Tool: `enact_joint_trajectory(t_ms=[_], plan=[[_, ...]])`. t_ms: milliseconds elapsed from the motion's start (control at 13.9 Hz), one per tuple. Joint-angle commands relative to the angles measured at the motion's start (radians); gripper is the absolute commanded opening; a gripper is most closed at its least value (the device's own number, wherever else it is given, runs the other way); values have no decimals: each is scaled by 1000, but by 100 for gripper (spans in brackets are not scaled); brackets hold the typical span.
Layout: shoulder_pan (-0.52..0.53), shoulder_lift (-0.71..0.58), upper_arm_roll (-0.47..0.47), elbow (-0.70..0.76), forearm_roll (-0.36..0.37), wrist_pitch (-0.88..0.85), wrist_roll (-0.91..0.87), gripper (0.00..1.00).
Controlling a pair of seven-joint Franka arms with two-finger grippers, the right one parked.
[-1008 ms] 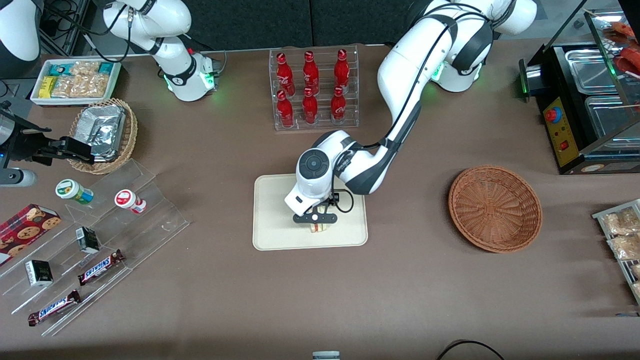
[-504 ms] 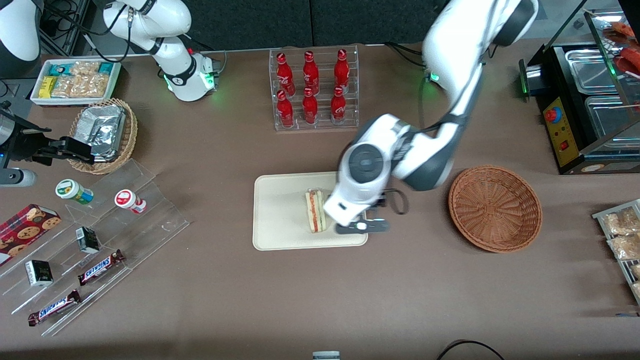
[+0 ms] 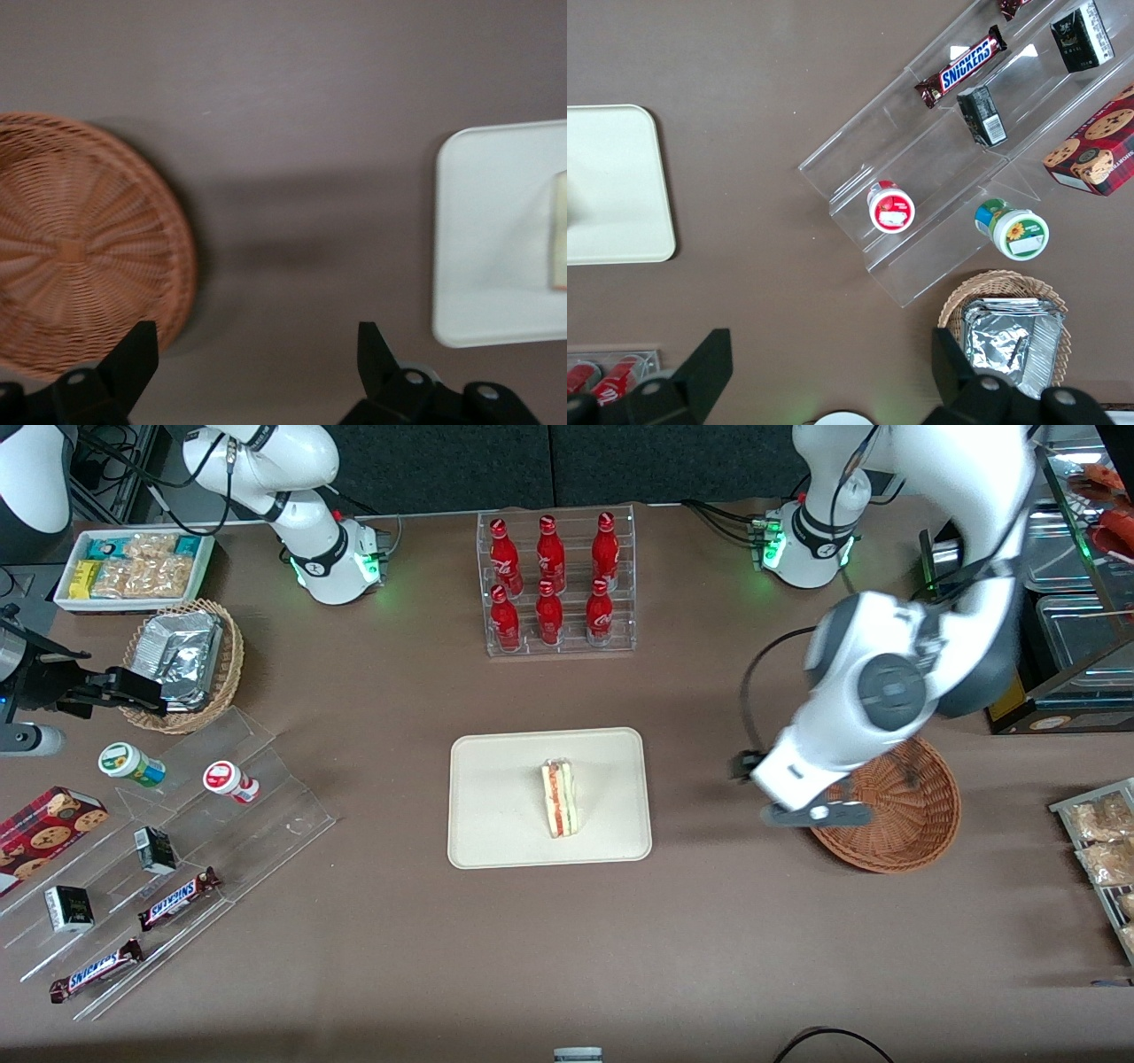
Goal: Place sandwich from basket to tray
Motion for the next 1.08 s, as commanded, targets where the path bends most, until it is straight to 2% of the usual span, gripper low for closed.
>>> enact_joint_trajectory(t_ms=[0, 288, 504, 864, 1008], plan=[[111, -170, -13, -157, -18, 20, 113, 99], [263, -292, -9, -148, -19, -86, 254, 99], [323, -327, -7, -86, -25, -155, 268, 100], [314, -323, -1, 71, -9, -278, 273, 100], [224, -323, 78, 100, -4, -287, 271, 100]])
